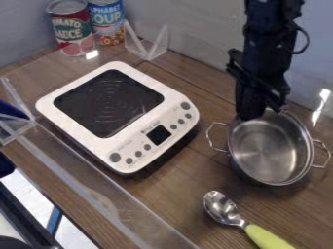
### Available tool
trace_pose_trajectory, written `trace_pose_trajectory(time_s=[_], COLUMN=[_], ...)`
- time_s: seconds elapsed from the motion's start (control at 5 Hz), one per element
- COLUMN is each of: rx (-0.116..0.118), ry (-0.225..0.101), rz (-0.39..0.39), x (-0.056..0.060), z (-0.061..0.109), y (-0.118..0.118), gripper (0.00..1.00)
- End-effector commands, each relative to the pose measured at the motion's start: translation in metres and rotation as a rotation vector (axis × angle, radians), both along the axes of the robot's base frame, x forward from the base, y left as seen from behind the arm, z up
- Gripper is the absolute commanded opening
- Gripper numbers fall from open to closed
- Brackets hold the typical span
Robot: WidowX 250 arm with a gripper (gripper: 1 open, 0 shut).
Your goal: Put silver pot on the white and black stove top
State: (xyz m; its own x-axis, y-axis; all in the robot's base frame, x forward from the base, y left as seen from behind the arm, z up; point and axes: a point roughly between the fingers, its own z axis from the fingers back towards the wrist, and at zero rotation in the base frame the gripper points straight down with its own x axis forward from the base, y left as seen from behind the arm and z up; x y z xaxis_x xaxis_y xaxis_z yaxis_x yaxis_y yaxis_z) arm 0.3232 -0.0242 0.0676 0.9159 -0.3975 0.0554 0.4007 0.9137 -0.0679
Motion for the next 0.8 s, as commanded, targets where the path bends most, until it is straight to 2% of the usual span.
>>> trace_pose_trajectory(time_s=[0.0,0.2,0.4,0.6], rx=[-0.012,-0.013,0.018,0.053], ry=[-0.095,-0.102,-0.089,-0.086], rz=[-0.001,-0.005,0.006,0.033], x=[0.004,0.006,-0.001,-0.009], z=[0.025,0.027,0.046,0.066], y=[0.007,0.01,0.026,0.061], gripper=[0.0,0.0,0.0,0.0])
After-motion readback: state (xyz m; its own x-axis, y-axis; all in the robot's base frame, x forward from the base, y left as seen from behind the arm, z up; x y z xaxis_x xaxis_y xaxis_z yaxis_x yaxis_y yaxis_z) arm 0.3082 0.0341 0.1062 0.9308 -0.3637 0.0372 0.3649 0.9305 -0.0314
